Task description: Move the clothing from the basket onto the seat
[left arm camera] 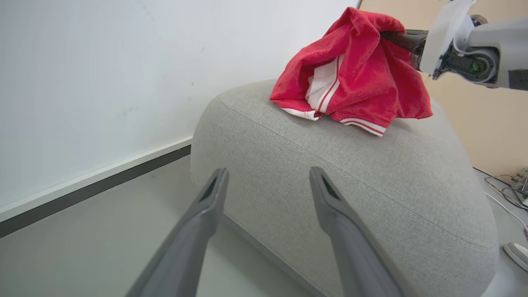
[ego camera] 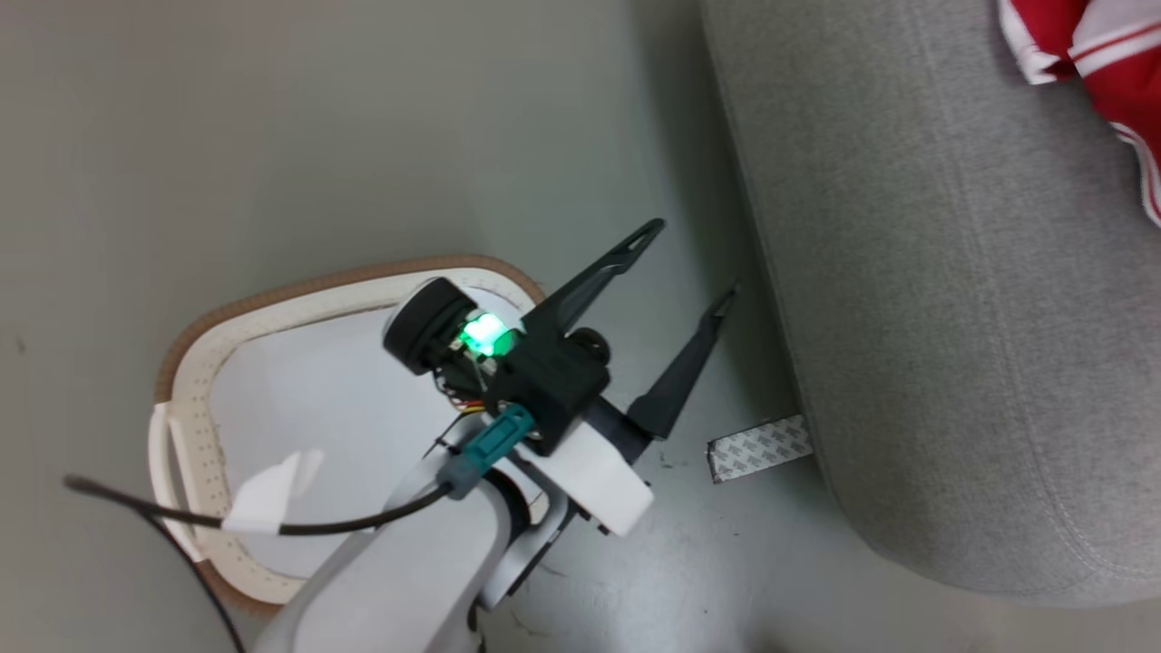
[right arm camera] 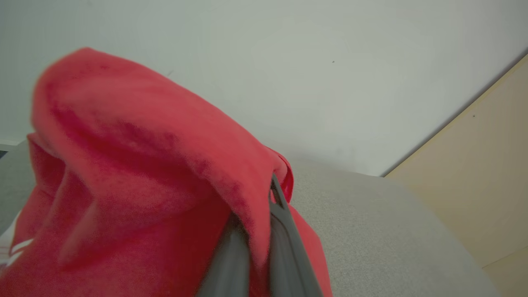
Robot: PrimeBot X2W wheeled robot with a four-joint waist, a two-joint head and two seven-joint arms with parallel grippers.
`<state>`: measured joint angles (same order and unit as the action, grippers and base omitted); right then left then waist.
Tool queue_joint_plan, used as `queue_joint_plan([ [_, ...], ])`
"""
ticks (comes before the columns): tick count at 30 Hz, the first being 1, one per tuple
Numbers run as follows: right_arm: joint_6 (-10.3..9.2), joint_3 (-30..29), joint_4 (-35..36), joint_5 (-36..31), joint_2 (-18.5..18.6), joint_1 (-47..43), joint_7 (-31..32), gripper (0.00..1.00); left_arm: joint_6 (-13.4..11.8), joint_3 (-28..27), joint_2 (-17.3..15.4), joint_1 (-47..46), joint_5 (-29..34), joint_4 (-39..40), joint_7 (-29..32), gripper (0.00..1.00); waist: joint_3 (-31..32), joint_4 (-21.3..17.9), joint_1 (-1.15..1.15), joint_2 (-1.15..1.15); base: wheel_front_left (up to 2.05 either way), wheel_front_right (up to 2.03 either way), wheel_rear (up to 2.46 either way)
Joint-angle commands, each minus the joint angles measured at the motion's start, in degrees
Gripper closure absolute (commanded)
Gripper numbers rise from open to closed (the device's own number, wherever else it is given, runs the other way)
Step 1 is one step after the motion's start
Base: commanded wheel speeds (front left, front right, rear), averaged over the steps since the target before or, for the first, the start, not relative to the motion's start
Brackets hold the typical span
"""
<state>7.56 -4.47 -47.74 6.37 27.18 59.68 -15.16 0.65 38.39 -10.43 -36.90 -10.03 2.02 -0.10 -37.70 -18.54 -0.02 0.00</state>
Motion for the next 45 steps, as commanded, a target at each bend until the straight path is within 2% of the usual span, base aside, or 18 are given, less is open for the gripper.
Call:
queue_joint_plan([
  [1,-0.14,-1.2,-1.3,-1.0,-1.1,-1.5,0.0,1.00,-0.4,-0.4,-0.6,0.8,0.3,-0.3,-0.6,0.00,-0.5,0.9,0.02,0.00,0.00,0.00,0.00],
  [2,-0.14,-1.8,-2.6,-1.5,-2.0,-2.7,0.0,0.70,-0.7,-0.7,-0.8,1.1,0.1,-0.6,-1.0,0.00,-0.2,0.9,0.02,0.00,0.00,0.00,0.00],
  [3,-0.14,-2.7,-3.8,-2.0,-2.4,-3.6,0.0,0.12,-1.1,-1.0,-0.8,1.5,-0.1,-0.7,-1.4,0.00,0.1,0.9,0.02,0.00,0.00,0.00,0.00],
  [4,-0.14,-3.1,-4.4,-2.4,-2.9,-4.4,0.0,0.00,-1.4,-1.4,-0.9,1.9,-0.4,-1.0,-1.9,0.00,0.6,0.9,0.02,0.00,0.00,0.00,0.00],
  [6,-0.14,-3.4,-4.9,-1.7,-5.0,-6.2,0.0,0.00,-2.2,-2.3,-1.3,2.9,-1.0,-1.5,-2.9,0.00,1.6,0.7,0.02,0.00,0.00,0.00,0.00],
  [9,-0.14,-3.4,-2.2,-0.8,-6.4,-10.6,0.0,0.00,-3.2,-3.8,-2.2,4.7,-2.0,-2.0,-4.3,0.00,3.5,0.2,0.02,0.00,0.00,0.00,0.00],
  [16,-0.14,-4.0,10.8,1.7,-9.3,-23.8,0.0,0.00,-5.4,-7.6,-4.1,10.4,-5.1,-3.4,-10.3,0.00,10.2,-0.3,0.02,0.00,0.00,0.00,0.00],
  [21,-0.14,-3.2,21.1,1.8,-11.3,-34.7,0.0,0.00,-7.0,-11.0,-4.2,15.7,-7.7,-5.9,-14.1,0.00,16.8,1.2,0.02,0.00,0.00,0.00,0.00],
  [27,-0.14,-1.1,29.6,2.2,-14.0,-46.4,0.0,0.00,-8.2,-16.6,-2.8,23.3,-9.5,-7.3,-15.0,0.00,24.2,4.3,0.02,0.00,0.00,0.00,0.00],
  [35,-0.14,2.3,34.6,2.1,-18.1,-55.4,0.0,0.00,-6.6,-25.3,1.2,34.2,-7.3,-7.2,-15.0,0.00,31.5,8.3,0.02,0.00,0.00,0.00,0.00],
  [45,-0.14,2.9,32.5,1.0,-21.8,-60.5,0.0,0.00,-2.9,-31.3,6.0,41.3,-4.2,-9.4,-15.1,0.00,37.3,12.6,0.02,0.00,0.00,0.00,0.00],
])
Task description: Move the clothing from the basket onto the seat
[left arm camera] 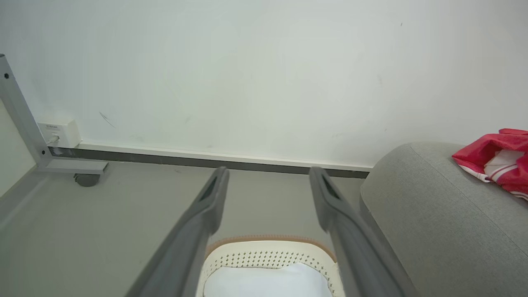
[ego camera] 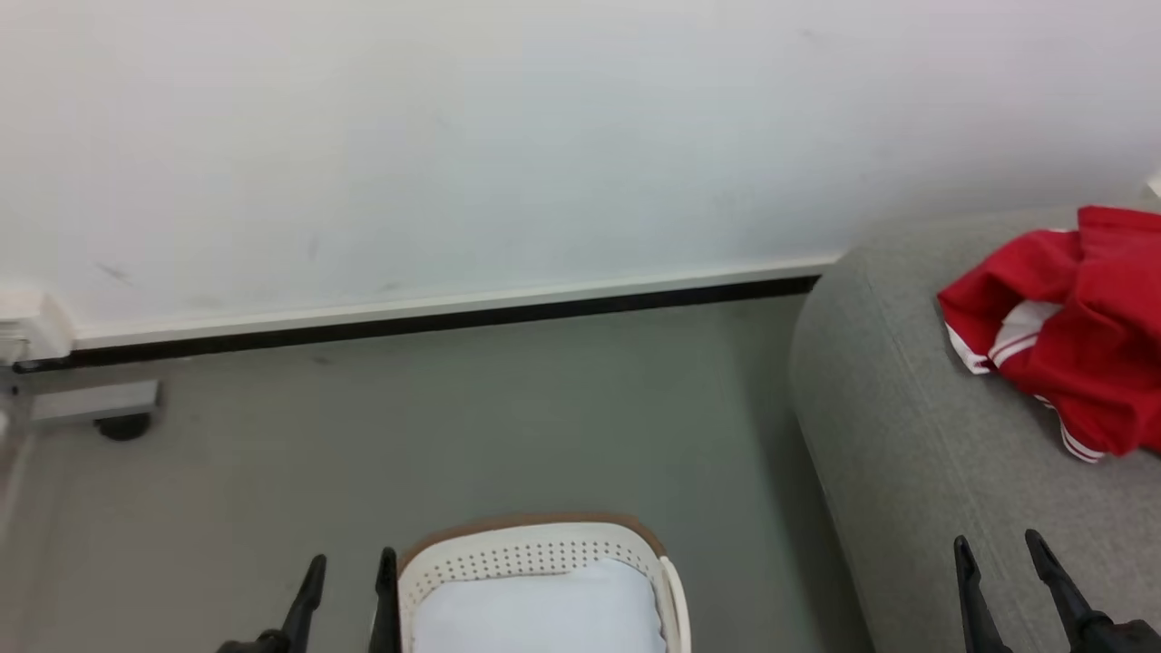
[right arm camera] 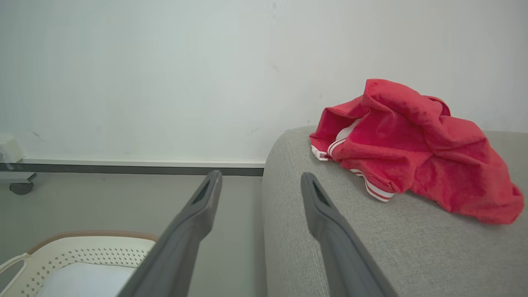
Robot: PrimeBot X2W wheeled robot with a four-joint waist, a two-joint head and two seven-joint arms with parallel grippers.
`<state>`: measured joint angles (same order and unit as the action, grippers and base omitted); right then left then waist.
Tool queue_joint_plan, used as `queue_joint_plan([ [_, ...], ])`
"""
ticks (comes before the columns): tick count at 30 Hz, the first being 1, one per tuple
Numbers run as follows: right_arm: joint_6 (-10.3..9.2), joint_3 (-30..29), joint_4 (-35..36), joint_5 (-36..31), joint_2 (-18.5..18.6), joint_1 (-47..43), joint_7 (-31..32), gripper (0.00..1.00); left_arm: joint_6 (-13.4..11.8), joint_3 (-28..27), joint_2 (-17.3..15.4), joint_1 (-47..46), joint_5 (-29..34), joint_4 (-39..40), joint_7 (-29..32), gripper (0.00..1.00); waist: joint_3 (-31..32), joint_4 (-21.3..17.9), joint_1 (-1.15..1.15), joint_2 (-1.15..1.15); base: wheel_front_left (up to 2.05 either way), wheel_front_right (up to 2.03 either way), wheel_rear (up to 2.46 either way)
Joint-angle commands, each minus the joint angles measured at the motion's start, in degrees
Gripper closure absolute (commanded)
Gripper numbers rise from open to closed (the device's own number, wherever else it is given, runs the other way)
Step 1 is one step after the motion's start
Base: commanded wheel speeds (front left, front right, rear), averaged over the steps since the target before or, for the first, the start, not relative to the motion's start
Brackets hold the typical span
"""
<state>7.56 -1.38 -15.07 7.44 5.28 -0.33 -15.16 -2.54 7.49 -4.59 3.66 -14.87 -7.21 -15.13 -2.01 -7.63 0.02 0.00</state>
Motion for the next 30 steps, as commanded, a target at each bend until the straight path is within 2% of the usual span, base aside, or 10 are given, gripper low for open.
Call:
queue_joint_plan([
  [1,-0.14,-0.2,-0.4,-0.2,-0.1,-0.7,0.0,0.00,0.6,-0.7,0.4,1.1,1.0,-0.4,0.0,0.00,2.0,2.0,-0.02,0.00,0.00,0.00,0.00],
  [12,-0.14,-0.3,-1.7,-0.1,-1.0,-0.9,0.0,0.00,1.4,-2.0,1.5,1.7,3.3,-2.8,0.0,0.00,3.3,4.6,-0.02,0.00,0.00,0.00,0.00],
  [13,0.00,-0.2,-1.6,-0.3,-1.2,-0.4,0.0,1.00,1.5,-1.9,1.6,1.2,2.9,-2.7,0.0,1.00,3.3,4.5,-0.02,0.00,0.00,0.00,0.00],
  [17,0.00,-0.1,-3.3,-0.1,-1.8,-0.8,0.1,1.00,1.5,-1.6,1.9,1.7,2.7,-4.6,0.1,1.00,3.3,4.7,-0.02,0.00,0.00,0.00,0.00],
  [30,-0.01,-1.2,-2.6,14.6,-1.9,0.7,4.0,1.00,3.0,-3.8,1.8,-0.4,-11.3,-5.0,3.9,1.00,3.2,5.0,-0.02,0.00,0.00,0.00,0.00],
])
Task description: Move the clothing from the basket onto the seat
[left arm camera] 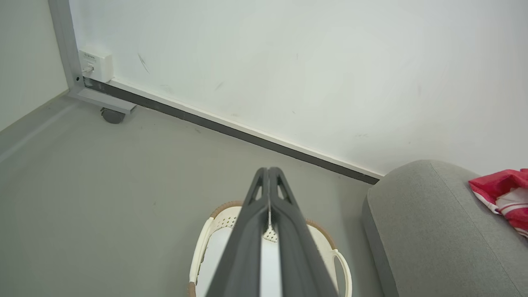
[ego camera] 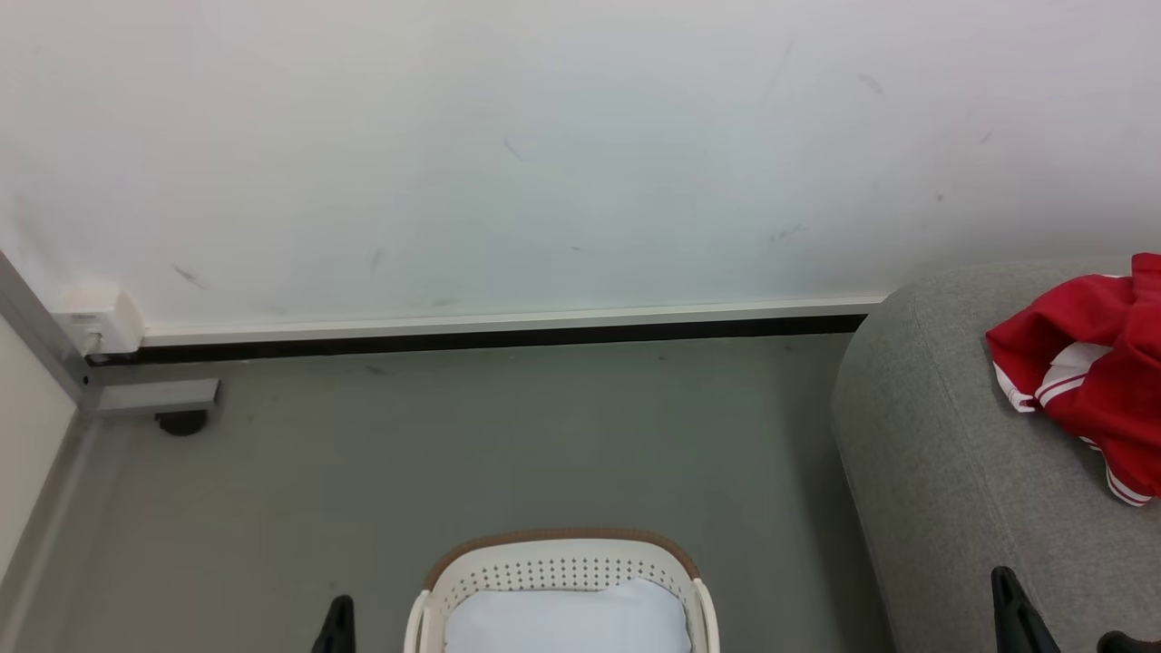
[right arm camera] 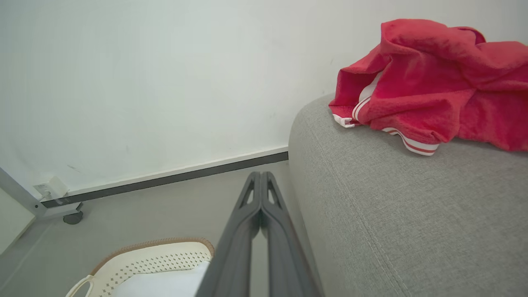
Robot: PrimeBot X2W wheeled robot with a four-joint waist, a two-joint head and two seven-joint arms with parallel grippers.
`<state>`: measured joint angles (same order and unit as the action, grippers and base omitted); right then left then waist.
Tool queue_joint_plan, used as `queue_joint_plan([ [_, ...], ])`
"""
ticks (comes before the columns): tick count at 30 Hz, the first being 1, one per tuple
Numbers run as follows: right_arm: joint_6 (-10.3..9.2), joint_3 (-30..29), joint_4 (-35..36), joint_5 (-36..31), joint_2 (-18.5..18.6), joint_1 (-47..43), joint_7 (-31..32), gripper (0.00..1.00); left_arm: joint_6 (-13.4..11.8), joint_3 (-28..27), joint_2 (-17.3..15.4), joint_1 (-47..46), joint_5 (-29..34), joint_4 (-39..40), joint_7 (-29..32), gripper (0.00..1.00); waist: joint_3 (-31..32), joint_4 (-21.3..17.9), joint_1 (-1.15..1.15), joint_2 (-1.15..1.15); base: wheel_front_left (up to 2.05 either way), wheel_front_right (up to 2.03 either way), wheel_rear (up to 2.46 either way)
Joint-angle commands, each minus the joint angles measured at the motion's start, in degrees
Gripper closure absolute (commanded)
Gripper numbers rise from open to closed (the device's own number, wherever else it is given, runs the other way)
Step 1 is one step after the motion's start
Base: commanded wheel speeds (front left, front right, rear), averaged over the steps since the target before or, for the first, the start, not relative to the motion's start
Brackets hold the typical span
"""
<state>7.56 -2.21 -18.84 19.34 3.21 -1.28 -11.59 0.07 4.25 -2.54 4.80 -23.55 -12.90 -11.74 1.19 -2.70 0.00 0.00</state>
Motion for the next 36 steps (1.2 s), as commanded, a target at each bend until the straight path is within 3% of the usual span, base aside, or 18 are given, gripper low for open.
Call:
queue_joint_plan([
  [1,-0.02,-0.4,1.3,3.8,0.2,1.7,0.7,1.00,0.5,-0.7,-0.2,-1.7,-3.6,0.6,0.7,1.00,0.0,0.1,0.00,0.00,0.00,0.00,0.00],
  [36,-0.05,-2.0,3.0,33.3,0.0,4.3,8.1,1.00,3.5,-5.1,-0.3,-5.9,-31.3,0.0,8.2,1.00,-0.4,0.9,0.00,0.00,0.00,0.00,0.00],
])
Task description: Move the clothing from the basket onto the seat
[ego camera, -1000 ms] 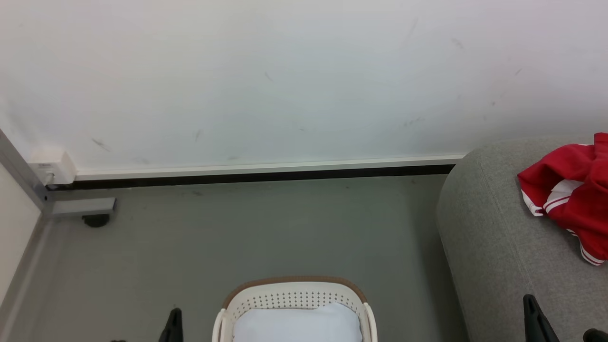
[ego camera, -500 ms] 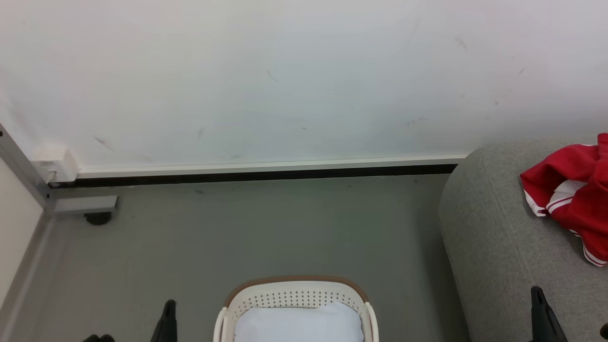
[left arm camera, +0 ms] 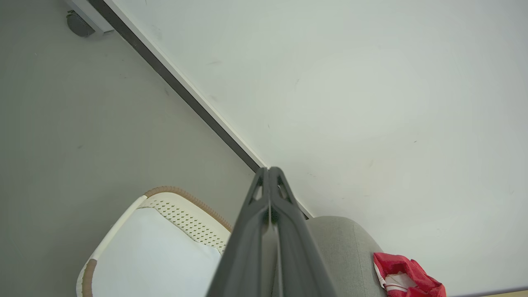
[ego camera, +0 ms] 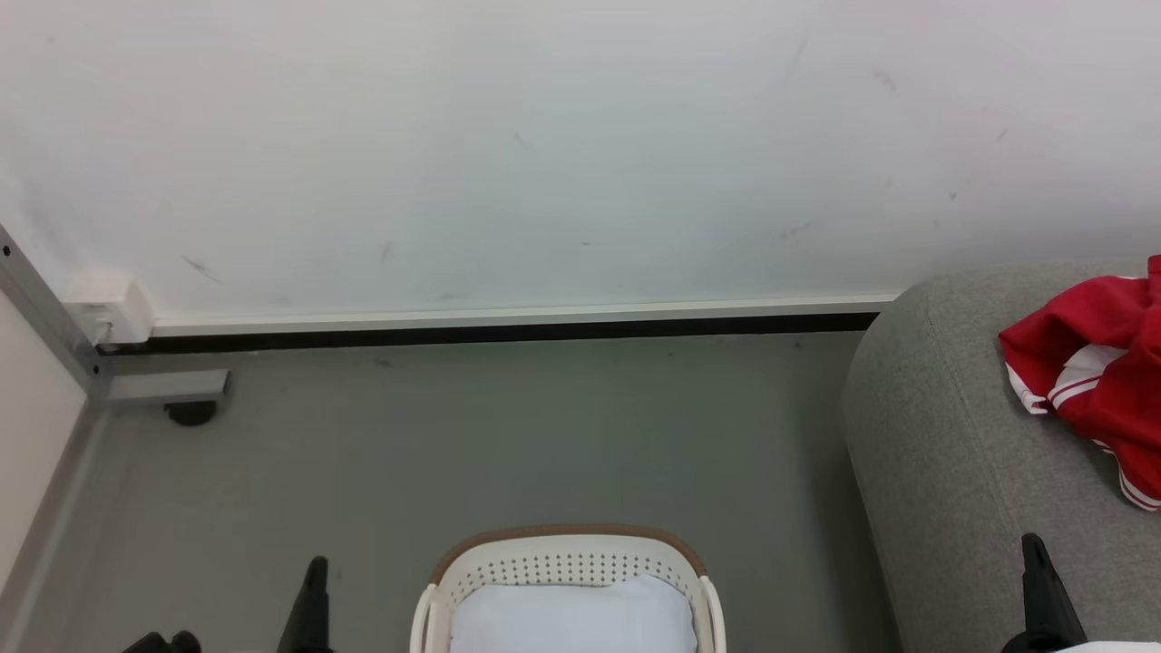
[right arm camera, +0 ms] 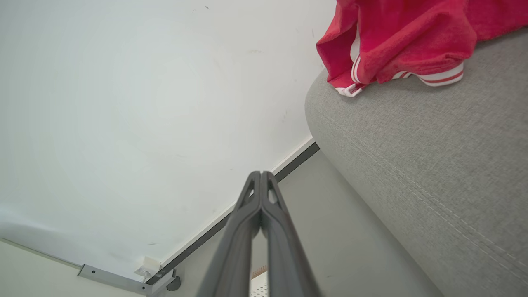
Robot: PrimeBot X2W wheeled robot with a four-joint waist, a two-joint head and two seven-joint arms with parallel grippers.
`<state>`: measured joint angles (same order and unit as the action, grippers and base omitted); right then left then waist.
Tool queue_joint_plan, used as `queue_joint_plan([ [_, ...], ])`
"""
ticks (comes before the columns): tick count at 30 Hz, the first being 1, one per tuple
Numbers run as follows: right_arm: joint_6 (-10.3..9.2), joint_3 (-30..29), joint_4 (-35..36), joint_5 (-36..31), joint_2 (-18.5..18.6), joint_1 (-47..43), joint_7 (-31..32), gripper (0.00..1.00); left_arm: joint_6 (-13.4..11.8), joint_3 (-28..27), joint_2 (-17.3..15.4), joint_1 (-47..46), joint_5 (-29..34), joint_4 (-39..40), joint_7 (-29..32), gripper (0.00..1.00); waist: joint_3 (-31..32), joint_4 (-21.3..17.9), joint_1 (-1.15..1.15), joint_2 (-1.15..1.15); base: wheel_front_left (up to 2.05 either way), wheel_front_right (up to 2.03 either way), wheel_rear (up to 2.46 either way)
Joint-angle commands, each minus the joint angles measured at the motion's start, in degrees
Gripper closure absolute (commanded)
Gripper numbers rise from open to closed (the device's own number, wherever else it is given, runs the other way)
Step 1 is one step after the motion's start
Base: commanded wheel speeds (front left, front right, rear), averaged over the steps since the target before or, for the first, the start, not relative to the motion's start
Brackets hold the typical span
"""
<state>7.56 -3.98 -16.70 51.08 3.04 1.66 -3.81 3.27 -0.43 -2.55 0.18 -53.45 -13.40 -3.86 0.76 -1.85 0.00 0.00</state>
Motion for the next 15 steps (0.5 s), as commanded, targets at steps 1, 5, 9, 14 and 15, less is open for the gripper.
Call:
queue_joint_plan([
  [1,-0.05,-0.3,0.9,2.3,0.2,1.5,0.5,1.00,0.4,-0.5,-0.3,-1.4,-2.1,0.4,0.5,1.00,0.0,0.0,0.00,0.00,0.00,0.00,0.00],
  [5,-0.06,-0.5,1.1,5.1,0.1,1.7,1.2,1.00,0.7,-0.9,-0.3,-1.8,-4.8,0.4,1.3,1.00,-0.1,0.1,0.00,0.00,0.00,0.00,0.00],
  [9,-0.06,-0.7,1.2,7.7,0.1,2.0,1.9,1.00,0.9,-1.3,-0.3,-2.1,-7.3,0.3,1.9,1.00,-0.1,0.2,0.00,0.00,0.00,0.00,0.00],
  [14,-0.07,-0.9,1.3,10.9,0.1,2.3,2.7,1.00,1.3,-1.8,-0.4,-2.6,-10.3,0.2,2.8,1.00,-0.2,0.3,0.00,0.00,0.00,0.00,0.00],
  [15,-0.07,-0.9,1.4,11.6,0.1,2.3,2.8,1.00,1.4,-1.9,-0.4,-2.7,-11.0,0.2,2.9,1.00,-0.2,0.4,0.00,0.00,0.00,0.00,0.00],
])
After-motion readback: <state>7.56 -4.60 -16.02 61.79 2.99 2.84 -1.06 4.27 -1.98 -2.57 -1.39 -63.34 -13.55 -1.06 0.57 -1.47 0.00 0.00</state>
